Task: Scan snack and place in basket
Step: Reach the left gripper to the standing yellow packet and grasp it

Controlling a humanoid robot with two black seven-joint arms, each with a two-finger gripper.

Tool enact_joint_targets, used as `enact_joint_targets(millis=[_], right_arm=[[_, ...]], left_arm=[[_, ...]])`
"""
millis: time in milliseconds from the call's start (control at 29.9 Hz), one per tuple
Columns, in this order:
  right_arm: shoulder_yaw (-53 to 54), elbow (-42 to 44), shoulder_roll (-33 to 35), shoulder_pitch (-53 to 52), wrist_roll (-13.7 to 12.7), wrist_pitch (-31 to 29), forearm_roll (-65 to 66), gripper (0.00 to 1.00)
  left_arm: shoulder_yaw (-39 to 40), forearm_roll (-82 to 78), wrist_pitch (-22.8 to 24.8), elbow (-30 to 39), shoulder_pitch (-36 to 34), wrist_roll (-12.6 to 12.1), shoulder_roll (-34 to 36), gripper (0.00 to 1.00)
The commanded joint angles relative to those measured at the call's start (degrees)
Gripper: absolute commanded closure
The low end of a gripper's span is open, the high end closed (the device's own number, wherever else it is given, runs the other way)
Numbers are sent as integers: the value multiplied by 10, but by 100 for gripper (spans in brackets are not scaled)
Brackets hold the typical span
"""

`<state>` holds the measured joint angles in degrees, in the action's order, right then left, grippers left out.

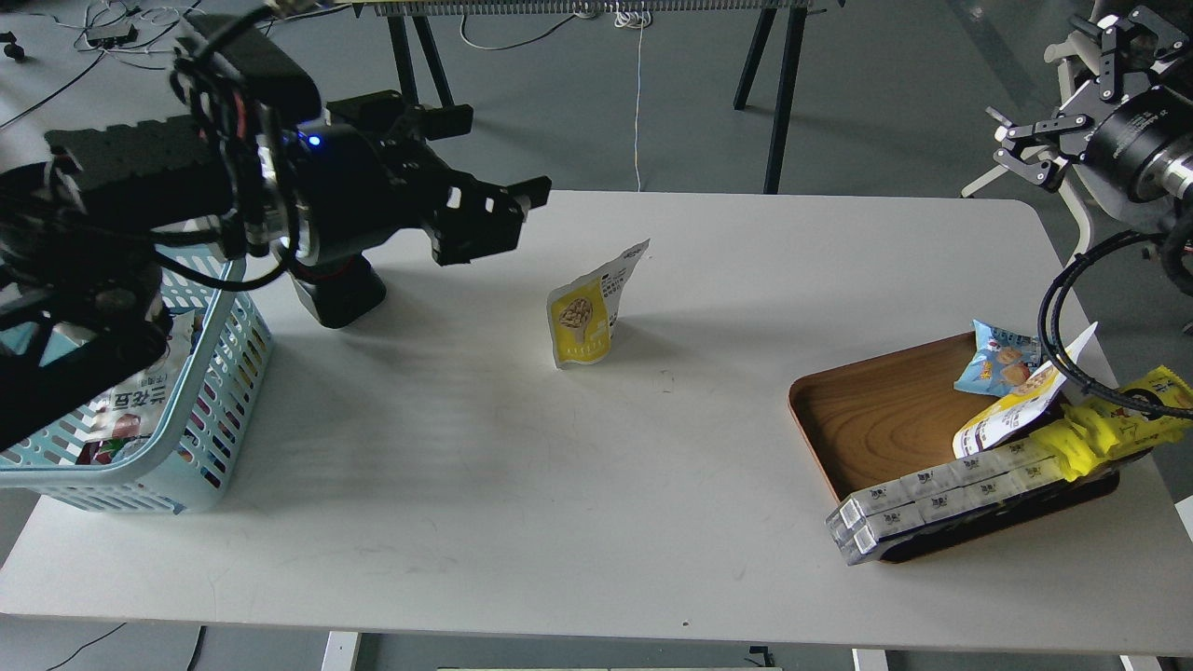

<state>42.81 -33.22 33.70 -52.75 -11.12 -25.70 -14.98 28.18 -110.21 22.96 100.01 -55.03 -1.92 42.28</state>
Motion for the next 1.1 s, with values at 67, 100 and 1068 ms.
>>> enact_joint_targets(millis=[67,100,1068], right_arm=[[1,4,-11,-1,10,0,0,1],[0,4,-11,-1,10,0,0,1],[7,-2,-7,16,10,2,-1,1]], left_arm=[[-28,-119,50,-44,4,-14,-112,0],[-30,-137,50,-55,5,-14,-126,1],[-30,-148,50,-329,7,-25,-308,10]])
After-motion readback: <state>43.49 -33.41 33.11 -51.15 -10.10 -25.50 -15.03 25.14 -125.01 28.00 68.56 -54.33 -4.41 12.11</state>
